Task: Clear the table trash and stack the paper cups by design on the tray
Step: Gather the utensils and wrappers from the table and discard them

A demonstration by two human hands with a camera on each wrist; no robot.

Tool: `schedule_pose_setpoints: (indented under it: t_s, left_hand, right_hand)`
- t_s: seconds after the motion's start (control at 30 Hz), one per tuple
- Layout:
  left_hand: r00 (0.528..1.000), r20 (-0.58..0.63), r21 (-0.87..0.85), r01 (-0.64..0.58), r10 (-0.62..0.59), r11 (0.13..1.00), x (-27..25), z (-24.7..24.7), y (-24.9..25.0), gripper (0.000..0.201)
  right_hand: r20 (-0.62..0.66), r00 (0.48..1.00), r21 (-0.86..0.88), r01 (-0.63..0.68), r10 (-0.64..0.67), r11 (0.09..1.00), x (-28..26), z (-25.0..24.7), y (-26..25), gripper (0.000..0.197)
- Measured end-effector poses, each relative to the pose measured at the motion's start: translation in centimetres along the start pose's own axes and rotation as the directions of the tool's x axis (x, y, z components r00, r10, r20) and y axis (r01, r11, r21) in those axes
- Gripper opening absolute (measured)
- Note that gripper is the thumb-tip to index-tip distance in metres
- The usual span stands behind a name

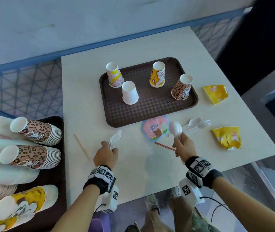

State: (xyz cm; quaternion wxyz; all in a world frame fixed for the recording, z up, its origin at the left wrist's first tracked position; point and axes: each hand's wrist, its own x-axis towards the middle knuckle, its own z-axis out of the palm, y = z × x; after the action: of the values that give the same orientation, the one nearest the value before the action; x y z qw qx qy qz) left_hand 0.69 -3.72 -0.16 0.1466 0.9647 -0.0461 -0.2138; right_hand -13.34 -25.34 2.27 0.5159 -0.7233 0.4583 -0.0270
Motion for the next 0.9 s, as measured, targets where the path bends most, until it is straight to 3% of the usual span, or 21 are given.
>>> schedule_pose_setpoints:
  t_s: [0.07,0.17,0.27,0.37,0.5,0.67,0.9]
  left_hand:
    - [0.995,0.030,0.038,-0.096,0.095,0.995,-2.0,0.7,1.3,0.032]
    - [0.965,0.081,0.100,-0.255,0.248,0.962,-4.0,1.5,4.3,0.035]
    - [0.938,0.133,0.131,-0.336,0.320,0.933,-5.2,2.1,8.1,0.035]
    - [0.923,0.164,0.102,-0.368,0.349,0.924,-5.9,2.7,11.9,0.034]
    - [0.903,0.175,0.029,-0.403,0.392,0.915,-5.7,3.8,16.4,0.028]
    - [0.890,0.167,0.008,-0.432,0.425,0.902,-4.7,5.7,21.2,0.026]
    - [0.880,0.255,0.043,-0.426,0.402,0.904,-3.8,7.4,24.6,0.023]
  right_hand:
    - [-0.047,0.994,0.105,-0.088,0.094,0.991,0.0,-1.8,0.8,0.012]
    - [-0.160,0.966,0.223,-0.165,0.203,0.961,1.2,-4.1,2.0,0.017]
    - [-0.200,0.930,0.273,-0.248,0.307,0.929,2.2,-5.9,2.4,0.020]
    - [-0.200,0.936,0.165,-0.260,0.291,0.951,3.7,-7.2,3.0,0.027]
    - [-0.136,0.947,0.022,-0.290,0.290,0.957,5.7,-7.8,3.0,0.016]
    - [-0.082,0.932,0.017,-0.353,0.353,0.936,7.4,-8.2,3.1,0.040]
    - [-0.070,0.934,0.041,-0.348,0.351,0.936,9.6,-8.7,3.1,0.043]
